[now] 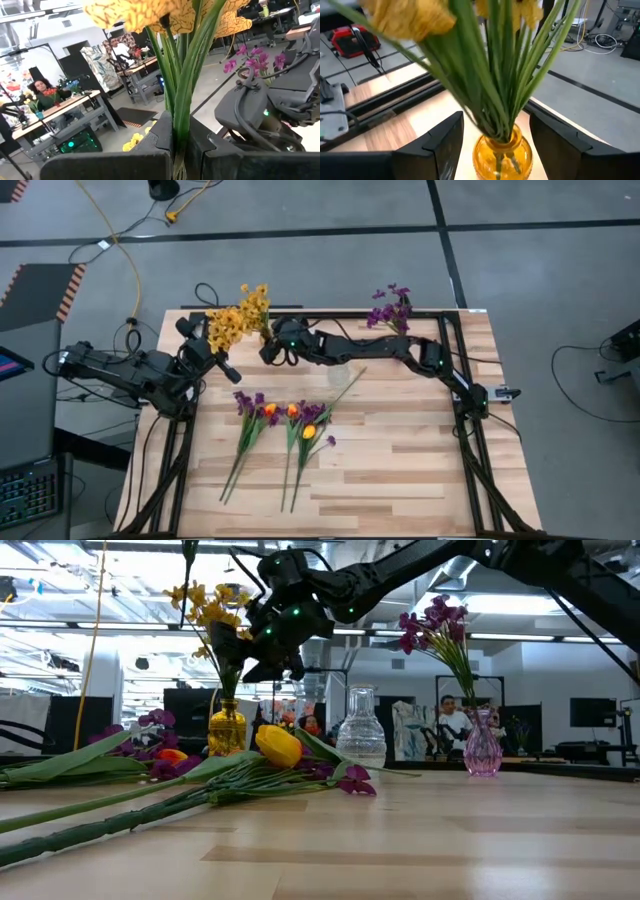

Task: Sort flowers into vase by color
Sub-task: Put the yellow flowers into the yellow vase

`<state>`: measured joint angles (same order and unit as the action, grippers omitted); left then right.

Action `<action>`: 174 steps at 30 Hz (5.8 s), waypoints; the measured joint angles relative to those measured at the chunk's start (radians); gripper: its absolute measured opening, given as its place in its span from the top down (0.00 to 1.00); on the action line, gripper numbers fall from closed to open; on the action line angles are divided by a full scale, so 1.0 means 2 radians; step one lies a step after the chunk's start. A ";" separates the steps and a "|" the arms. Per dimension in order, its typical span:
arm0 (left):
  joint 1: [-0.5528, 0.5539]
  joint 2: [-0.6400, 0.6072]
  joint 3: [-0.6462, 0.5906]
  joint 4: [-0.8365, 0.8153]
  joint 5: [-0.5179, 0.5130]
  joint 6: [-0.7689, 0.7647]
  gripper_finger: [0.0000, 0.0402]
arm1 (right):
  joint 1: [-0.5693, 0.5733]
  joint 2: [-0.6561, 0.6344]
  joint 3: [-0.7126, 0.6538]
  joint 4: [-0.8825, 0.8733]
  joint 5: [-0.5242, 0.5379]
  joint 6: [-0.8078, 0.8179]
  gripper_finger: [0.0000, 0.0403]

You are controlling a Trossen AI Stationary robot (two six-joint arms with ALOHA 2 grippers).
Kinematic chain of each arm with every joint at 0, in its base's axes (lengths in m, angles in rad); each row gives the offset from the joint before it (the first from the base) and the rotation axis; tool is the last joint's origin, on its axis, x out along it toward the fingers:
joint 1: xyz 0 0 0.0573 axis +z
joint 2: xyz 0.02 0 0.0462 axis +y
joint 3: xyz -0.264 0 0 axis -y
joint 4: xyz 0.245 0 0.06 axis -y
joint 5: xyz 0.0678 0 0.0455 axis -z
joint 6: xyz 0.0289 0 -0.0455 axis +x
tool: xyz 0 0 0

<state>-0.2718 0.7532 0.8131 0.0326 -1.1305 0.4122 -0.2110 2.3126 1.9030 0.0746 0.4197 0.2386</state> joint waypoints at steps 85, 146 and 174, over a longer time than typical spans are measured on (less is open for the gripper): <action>0.000 0.000 0.000 -0.022 0.018 -0.017 1.00 | -0.008 0.043 -0.010 0.083 -0.012 -0.006 0.37; 0.000 0.000 0.000 -0.025 0.026 -0.029 1.00 | -0.016 0.073 -0.009 0.147 -0.026 -0.032 0.57; 0.000 -0.087 0.000 -0.050 0.011 -0.027 1.00 | -0.006 0.072 -0.009 0.135 -0.027 -0.032 0.59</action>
<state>-0.2715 0.5790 0.8131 -0.0668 -1.1093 0.3581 -0.2226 2.4565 1.8858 0.3450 0.3665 0.1745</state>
